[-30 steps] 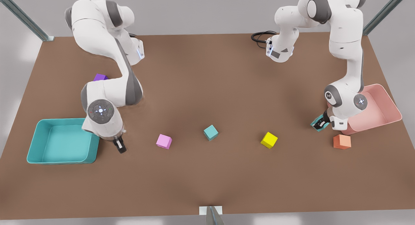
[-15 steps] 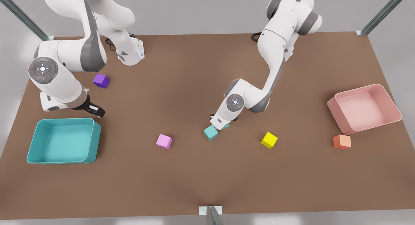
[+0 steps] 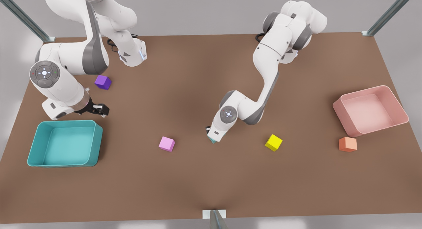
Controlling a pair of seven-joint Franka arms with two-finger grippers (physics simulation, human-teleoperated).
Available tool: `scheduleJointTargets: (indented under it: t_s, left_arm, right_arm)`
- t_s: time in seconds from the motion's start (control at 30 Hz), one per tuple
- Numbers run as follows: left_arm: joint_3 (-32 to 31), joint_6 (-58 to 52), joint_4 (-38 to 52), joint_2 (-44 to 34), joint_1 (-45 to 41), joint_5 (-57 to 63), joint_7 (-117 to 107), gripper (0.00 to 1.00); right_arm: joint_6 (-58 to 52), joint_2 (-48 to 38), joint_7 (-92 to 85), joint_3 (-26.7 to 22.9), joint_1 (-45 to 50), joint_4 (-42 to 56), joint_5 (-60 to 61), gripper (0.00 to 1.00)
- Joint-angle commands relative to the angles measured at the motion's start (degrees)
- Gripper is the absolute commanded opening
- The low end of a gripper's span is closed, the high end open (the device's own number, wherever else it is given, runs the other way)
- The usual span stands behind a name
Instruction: Stack the two blue cubes on top of each other
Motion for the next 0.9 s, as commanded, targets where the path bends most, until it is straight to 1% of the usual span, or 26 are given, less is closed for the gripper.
scheduleJointTargets:
  t_s: [0.0,0.13,0.17,0.2,0.47,0.67,0.7,0.77,0.8,0.83,0.87]
  left_arm:
    - [-0.16,-0.01,0.09,0.42,0.0,-0.37,-10.61,0.61]
    - [-0.95,-0.01,0.53,1.12,-0.26,-0.28,-10.61,0.62]
    - [-0.95,-0.01,0.62,1.21,-0.26,-0.28,-10.61,0.66]
    - [-0.95,0.07,0.62,1.3,-0.26,-0.28,-10.52,1.0]
    - [-0.87,-0.1,0.62,1.39,-0.26,-0.19,-10.61,1.0]
    - [-1.04,-6.87,0.8,-1.16,-0.26,-0.19,-10.7,1.0]
    - [-1.04,-8.62,2.2,-1.86,-0.26,-0.28,-10.7,1.0]
    - [-0.78,-16.17,5.71,-2.39,0.09,-0.28,-10.61,1.0]
    - [-0.6,-23.54,9.13,-3.53,1.14,-0.19,-10.61,1.0]
    - [-0.6,-34.8,14.59,-6.25,5.09,-0.28,-10.09,1.0]
    - [-0.69,-38.33,15.13,-8.8,8.43,-0.28,-9.73,1.0]
  right_arm:
    - [-0.08,-0.05,-13.06,-0.03,-0.09,0.04,0.04,1.0]
    - [-0.08,-0.05,-12.97,-0.03,0.0,0.04,0.04,1.0]
    - [-0.08,0.04,-12.89,-0.03,0.0,0.04,0.04,1.0]
    - [-0.08,0.04,-12.97,-0.03,0.0,0.04,0.04,1.0]
    - [-0.08,0.04,-12.97,-0.03,0.0,-0.05,0.04,1.0]
    - [-0.08,0.39,-12.89,0.06,0.0,0.04,0.04,1.0]
    - [-0.08,0.39,-12.89,0.06,0.0,0.04,0.04,1.0]
    - [-0.08,0.39,-12.97,0.06,0.0,0.04,0.04,1.0]
    - [-0.08,0.3,-13.06,0.06,-0.09,0.04,0.04,1.0]
    - [-0.08,0.3,-13.15,-0.03,-0.09,0.04,0.13,1.0]
    - [-0.08,0.3,-13.15,-0.03,-0.09,0.04,0.04,1.0]
